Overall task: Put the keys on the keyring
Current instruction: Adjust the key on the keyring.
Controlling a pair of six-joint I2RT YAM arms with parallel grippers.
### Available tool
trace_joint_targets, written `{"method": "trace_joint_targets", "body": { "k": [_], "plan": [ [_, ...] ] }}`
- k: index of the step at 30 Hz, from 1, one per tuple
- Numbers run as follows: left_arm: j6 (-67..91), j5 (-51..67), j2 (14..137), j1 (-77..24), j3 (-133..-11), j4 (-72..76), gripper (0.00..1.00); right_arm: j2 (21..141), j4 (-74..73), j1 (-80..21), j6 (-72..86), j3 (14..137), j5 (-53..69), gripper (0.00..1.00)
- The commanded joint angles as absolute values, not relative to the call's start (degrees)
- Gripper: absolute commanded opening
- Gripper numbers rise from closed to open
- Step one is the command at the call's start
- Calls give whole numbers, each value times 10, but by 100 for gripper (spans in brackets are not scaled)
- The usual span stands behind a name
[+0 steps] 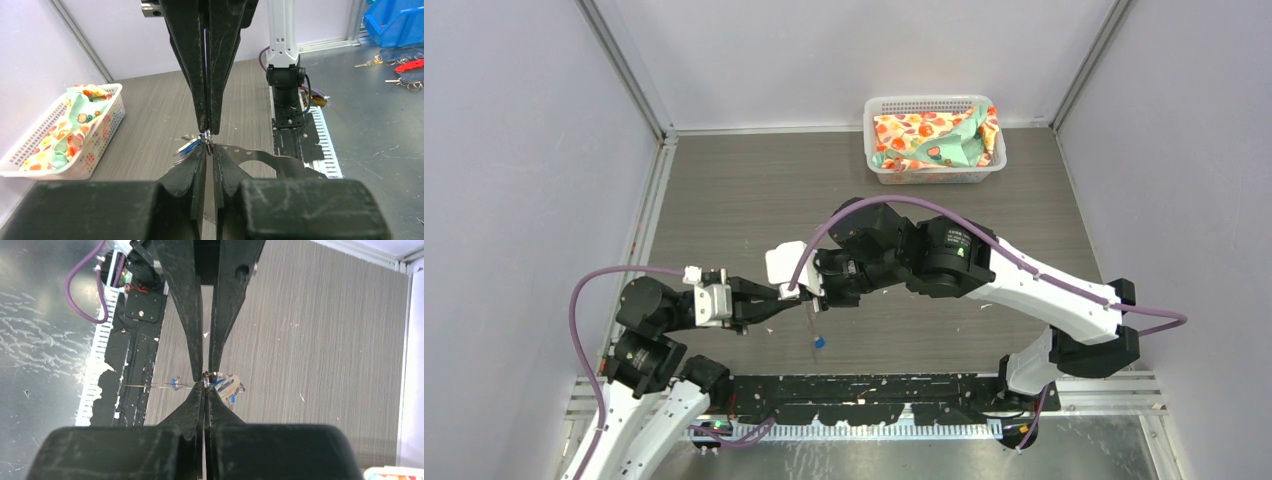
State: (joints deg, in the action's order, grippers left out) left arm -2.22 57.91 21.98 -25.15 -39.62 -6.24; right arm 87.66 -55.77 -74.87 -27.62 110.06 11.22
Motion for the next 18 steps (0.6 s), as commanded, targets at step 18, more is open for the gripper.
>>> {"method": "trace_joint_targets", "body": {
  "k": [18],
  "plan": [
    [-394, 664, 259, -250, -494, -295, 37, 920, -675, -748, -253, 1198, 165, 1]
  ]
}}
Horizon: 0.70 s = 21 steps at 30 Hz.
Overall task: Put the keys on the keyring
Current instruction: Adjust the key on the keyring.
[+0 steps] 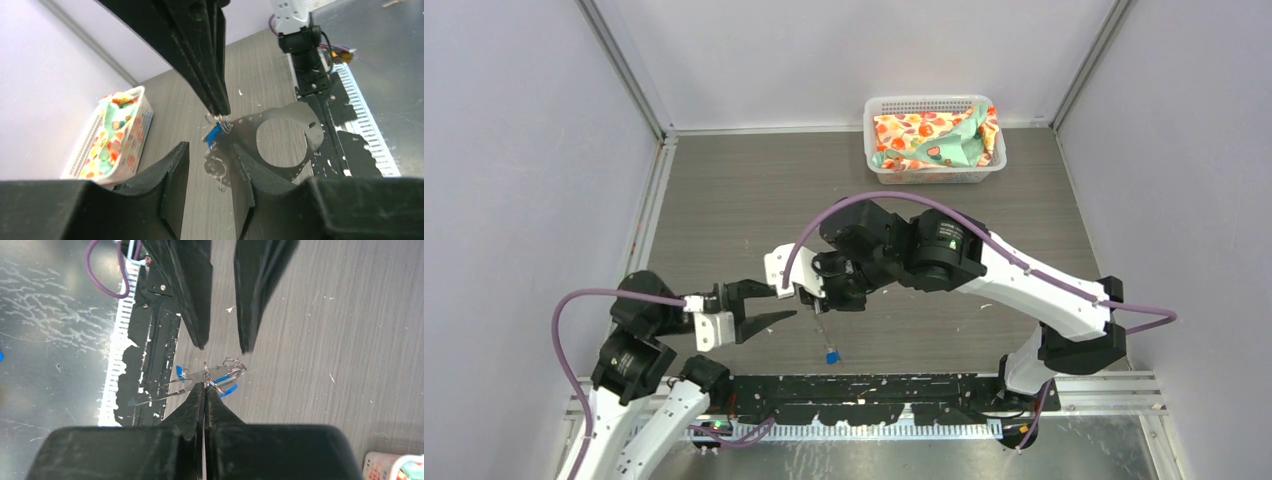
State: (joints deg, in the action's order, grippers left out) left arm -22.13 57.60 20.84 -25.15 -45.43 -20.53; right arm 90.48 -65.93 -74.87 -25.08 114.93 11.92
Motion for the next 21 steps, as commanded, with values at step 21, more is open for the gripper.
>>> {"method": "trace_joint_targets", "body": {
  "k": [21],
  "plan": [
    [-605, 799, 366, -250, -581, -477, 46, 979, -734, -746, -256, 1277, 248, 1]
  ]
}}
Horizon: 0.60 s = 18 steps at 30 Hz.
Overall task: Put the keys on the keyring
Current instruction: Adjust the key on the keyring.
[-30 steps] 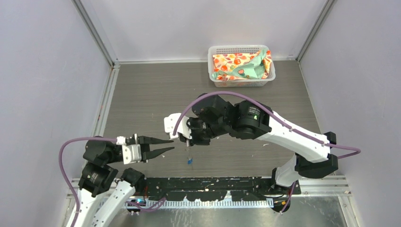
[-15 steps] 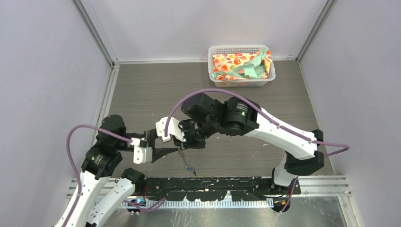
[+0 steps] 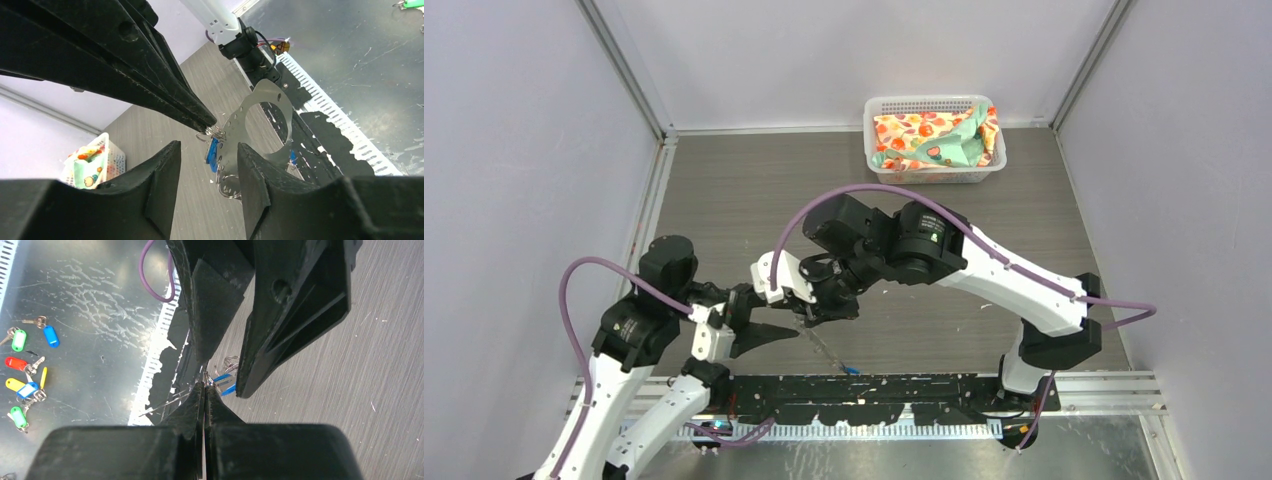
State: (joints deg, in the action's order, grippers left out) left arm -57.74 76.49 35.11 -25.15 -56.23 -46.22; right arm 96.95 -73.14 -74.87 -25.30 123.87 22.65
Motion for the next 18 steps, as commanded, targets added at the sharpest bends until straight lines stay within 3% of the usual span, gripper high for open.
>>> {"method": "trace_joint_targets", "body": {
  "k": [1, 12, 18],
  "plan": [
    [-610, 798, 368, -250, -581, -477, 46, 980, -733, -746, -255, 1277, 252, 1],
    [-624, 822, 366, -251, -588, -501, 38, 992, -735, -739, -251, 1292, 242, 1],
    [-629, 809, 356, -250, -577, -505, 15, 983, -730, -734, -250, 1291, 233, 1]
  ]
}}
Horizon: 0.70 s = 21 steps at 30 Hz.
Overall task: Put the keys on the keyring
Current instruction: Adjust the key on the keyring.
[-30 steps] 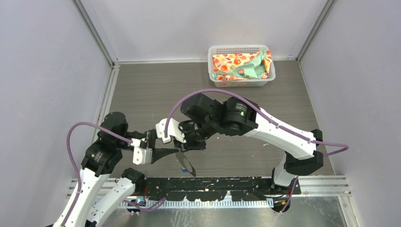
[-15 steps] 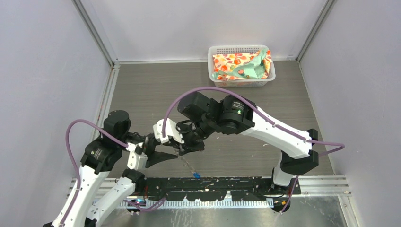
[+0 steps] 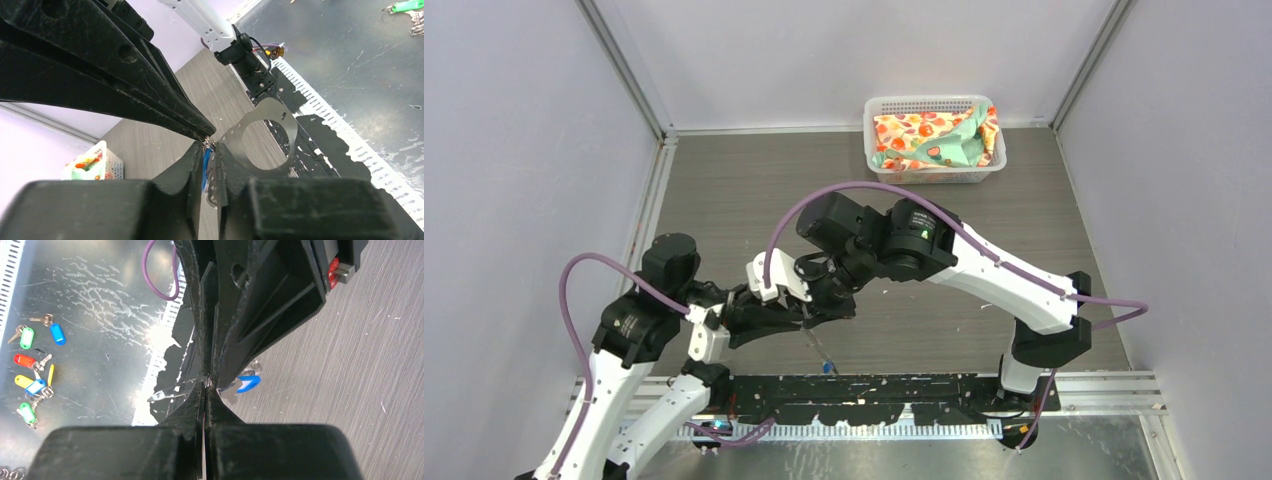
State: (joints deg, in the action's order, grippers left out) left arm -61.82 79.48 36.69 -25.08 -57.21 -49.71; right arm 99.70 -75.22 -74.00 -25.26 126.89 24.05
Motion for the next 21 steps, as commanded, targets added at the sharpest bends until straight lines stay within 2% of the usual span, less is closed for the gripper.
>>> {"method": "trace_joint_targets", "body": {
  "k": [1, 10, 21],
  "plan": [
    [-632, 804, 352, -250, -575, -505, 12, 982, -731, -734, -249, 1290, 232, 1],
    [-619, 767, 307, -250, -548, -468, 1, 953, -708, -731, -239, 1241, 216, 1],
    [-569, 754, 277, -250, -517, -424, 2, 940, -686, -730, -232, 1226, 200, 1]
  ]
}}
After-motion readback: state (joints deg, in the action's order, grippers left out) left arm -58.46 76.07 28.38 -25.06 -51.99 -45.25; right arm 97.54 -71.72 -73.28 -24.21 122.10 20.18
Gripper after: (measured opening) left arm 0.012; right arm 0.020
